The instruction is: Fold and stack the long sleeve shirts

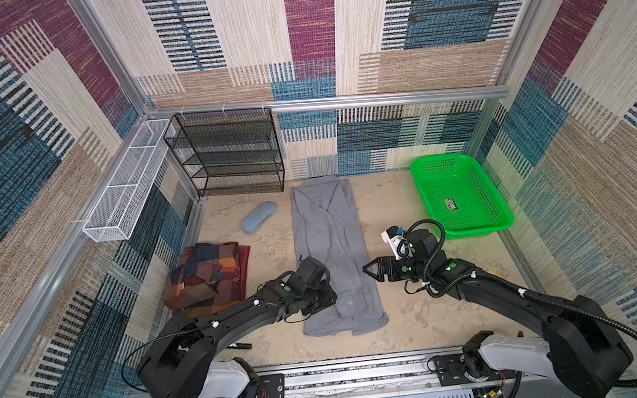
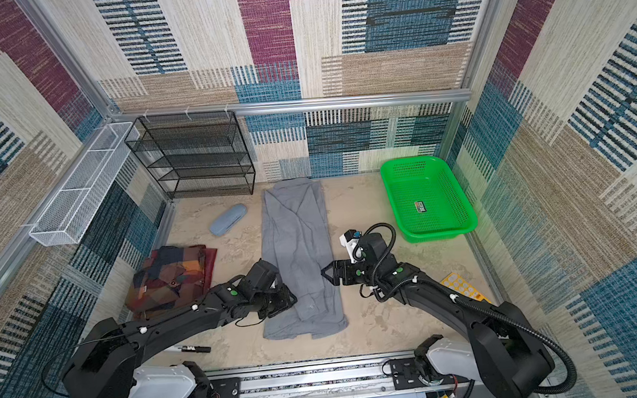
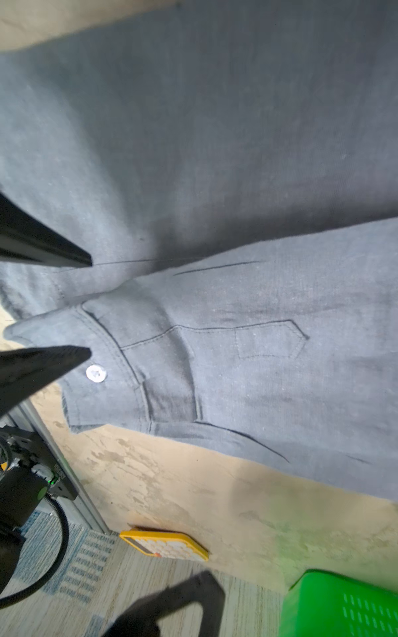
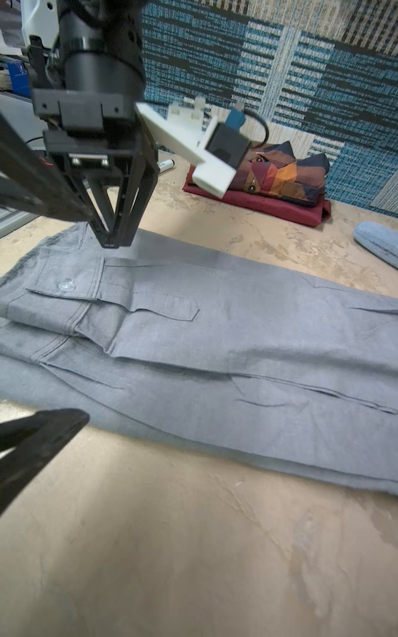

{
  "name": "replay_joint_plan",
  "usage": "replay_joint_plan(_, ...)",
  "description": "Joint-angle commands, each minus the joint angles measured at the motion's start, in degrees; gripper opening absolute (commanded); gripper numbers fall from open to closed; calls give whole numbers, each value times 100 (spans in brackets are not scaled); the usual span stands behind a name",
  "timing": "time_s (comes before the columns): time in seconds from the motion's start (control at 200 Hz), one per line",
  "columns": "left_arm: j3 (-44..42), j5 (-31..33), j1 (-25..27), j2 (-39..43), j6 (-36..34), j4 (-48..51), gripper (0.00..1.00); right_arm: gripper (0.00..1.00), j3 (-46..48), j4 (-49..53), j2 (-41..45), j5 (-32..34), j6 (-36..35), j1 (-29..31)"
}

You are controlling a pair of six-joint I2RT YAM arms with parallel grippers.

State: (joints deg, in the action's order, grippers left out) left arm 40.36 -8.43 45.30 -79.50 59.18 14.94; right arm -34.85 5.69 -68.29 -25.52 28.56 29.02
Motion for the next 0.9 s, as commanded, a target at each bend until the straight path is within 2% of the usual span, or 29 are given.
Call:
replay_joint_plan(0.0, 86, -51, 32, -195, 79, -139, 28, 86, 1, 11, 152, -41, -38, 12)
replay_joint_plan(0.255, 159, 182, 40, -306, 86, -216, 19, 86, -81, 149, 506, -80, -111, 8)
replay_joint_plan(0.451, 229, 122, 40, -544, -1, -341, 4, 86, -22, 104, 545, -99, -106, 8)
replay_joint_plan(0.561, 226, 219, 40, -465, -68, -234, 0, 86, 20, 86, 548, -94, -113, 14)
replay_joint_plan(0.896, -296, 532, 40, 1208, -173, 306, 0, 85, 173, -85, 468, -223, 26, 10)
